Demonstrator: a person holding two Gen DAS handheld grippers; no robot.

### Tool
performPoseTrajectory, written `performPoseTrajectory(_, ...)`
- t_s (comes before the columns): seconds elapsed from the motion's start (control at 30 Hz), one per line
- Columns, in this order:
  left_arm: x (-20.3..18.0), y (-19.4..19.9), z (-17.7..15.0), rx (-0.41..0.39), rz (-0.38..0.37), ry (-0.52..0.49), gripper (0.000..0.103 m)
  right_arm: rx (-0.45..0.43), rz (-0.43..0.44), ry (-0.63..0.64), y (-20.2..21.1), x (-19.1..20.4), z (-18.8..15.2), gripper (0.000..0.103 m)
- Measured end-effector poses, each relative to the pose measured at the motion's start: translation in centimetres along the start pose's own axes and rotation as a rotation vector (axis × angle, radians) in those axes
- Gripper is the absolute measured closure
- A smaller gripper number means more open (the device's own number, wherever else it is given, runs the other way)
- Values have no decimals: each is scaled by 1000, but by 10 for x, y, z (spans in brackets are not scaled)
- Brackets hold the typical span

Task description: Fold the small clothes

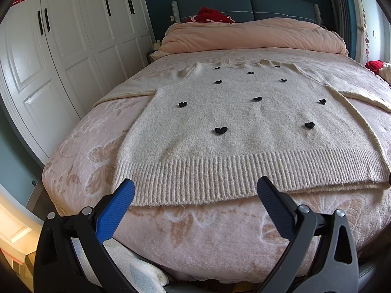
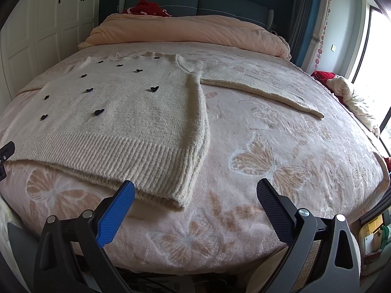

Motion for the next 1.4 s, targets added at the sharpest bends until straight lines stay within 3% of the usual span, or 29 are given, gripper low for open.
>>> performPoseTrajectory(1.1,1,-1,-1,15,-10,14,5,9,20,-6,1,0,2,5)
performPoseTrajectory(1.27,9,-8,5,73,-70,110,5,-23,82,-128,1,-44,46,5)
performPoseTrajectory(1.4,6,-11,30,66,-122,199,5,-30,53,-236,-30,-119,91,5)
Point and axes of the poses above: each gripper's, at about its wrist camera, not at the fingertips, and y roughly against the way its jaws point, x to its left, z to its top, the point moved 6 cm from there along -y, roughly the way its jaws point, and after that the axes turned 1 degree about z, right-handed, at the moved point
